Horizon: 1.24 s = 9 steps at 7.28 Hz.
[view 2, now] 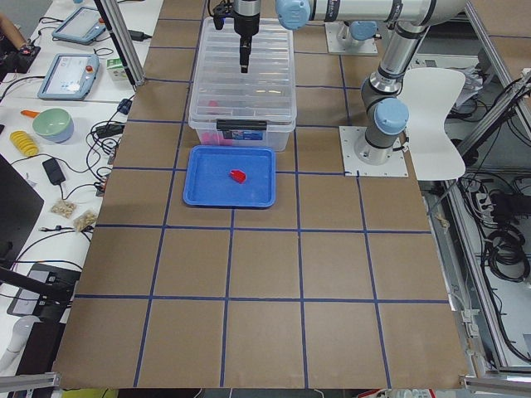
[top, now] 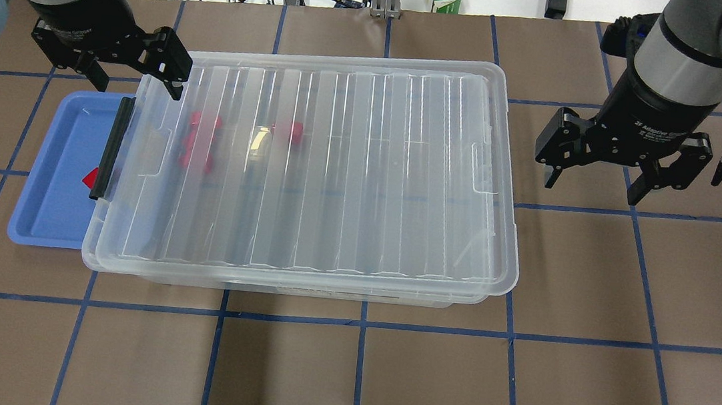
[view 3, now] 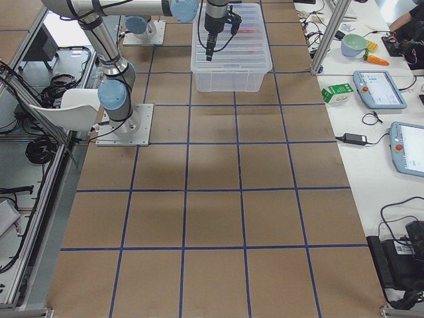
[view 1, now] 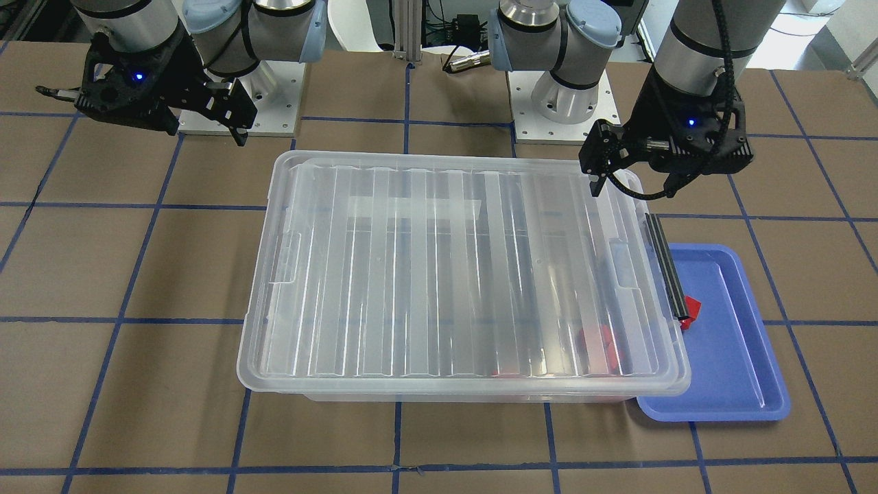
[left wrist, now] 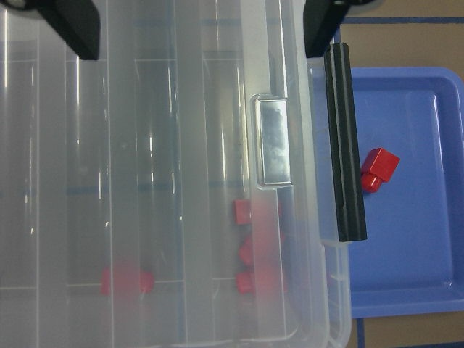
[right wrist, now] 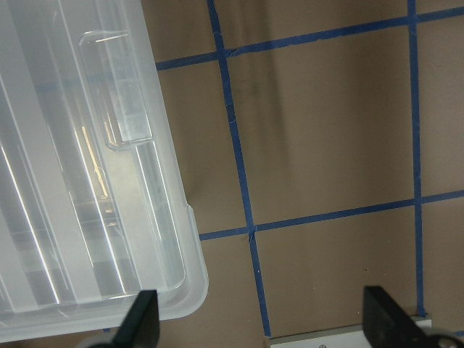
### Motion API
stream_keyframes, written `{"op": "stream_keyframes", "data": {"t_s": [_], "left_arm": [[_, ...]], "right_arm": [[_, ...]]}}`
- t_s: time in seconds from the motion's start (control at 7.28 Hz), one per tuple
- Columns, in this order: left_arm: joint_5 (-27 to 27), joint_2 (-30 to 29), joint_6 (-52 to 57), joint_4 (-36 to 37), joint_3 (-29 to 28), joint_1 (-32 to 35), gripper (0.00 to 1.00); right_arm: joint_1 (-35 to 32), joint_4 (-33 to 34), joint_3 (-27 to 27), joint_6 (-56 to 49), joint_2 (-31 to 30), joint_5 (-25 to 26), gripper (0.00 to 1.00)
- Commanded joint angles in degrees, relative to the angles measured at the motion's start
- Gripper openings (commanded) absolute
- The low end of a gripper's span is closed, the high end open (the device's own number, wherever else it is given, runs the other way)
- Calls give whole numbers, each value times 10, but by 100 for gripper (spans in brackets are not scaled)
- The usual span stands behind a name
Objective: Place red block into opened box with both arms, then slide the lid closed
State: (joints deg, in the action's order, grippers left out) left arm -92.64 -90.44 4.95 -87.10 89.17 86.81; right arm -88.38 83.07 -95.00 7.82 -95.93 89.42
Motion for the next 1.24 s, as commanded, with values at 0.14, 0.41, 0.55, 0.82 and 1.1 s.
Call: {"op": "stream_keyframes", "data": {"t_s": [0.14, 0.41, 0.55, 0.82, 1.1], "left_arm": [[4, 0, -19, -33, -9, 12, 100], [4, 2, -39, -40, -8, 20, 100], [3, 3, -39, -45, -7, 21, 100], [0, 4, -38, -44, -2, 21, 100], [-3, 9, -36, -44, -4, 14, 100]], "right_arm": [[0, 2, 3, 3, 0, -4, 100], [1, 8, 4, 5, 0, 0, 100], [0, 16, 1, 4, 1, -7, 100], [1, 37, 0, -2, 5, -3, 100], [0, 113, 3, 0, 59, 1, 100]]}}
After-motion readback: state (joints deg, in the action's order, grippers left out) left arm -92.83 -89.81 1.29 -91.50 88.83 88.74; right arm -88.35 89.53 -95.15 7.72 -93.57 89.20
